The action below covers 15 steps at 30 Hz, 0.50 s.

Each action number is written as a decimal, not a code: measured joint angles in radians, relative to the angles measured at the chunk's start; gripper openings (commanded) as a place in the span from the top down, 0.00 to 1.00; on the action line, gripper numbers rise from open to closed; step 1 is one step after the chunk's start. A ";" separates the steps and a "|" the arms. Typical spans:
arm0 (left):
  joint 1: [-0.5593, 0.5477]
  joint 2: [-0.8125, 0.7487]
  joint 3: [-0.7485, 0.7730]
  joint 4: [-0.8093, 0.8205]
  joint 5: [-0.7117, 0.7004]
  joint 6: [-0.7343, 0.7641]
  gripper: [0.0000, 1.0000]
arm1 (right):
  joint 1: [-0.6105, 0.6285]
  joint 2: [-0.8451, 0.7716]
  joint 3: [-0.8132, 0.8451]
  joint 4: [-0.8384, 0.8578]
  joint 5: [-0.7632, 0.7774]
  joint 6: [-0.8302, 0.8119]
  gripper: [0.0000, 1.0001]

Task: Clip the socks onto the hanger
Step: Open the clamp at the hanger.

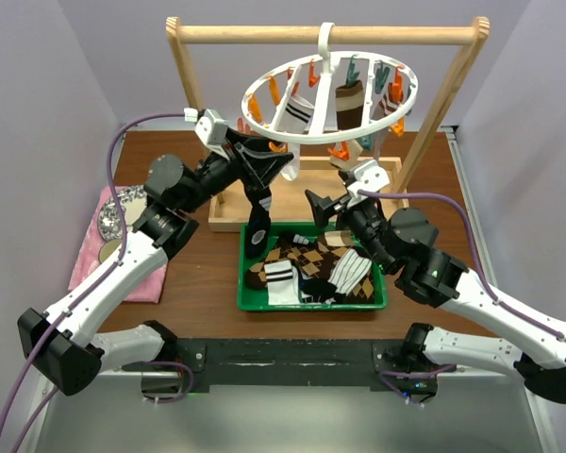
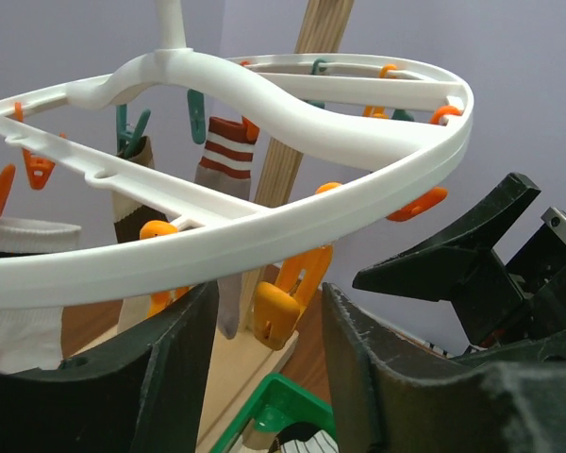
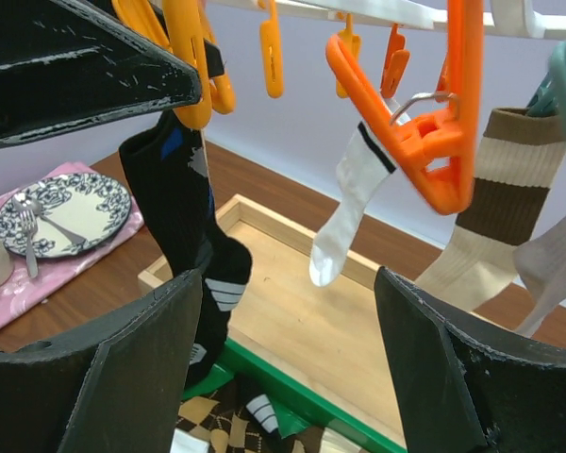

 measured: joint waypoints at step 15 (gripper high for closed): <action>0.000 0.002 0.024 0.018 0.013 -0.043 0.34 | 0.000 0.025 0.005 0.018 -0.021 -0.002 0.22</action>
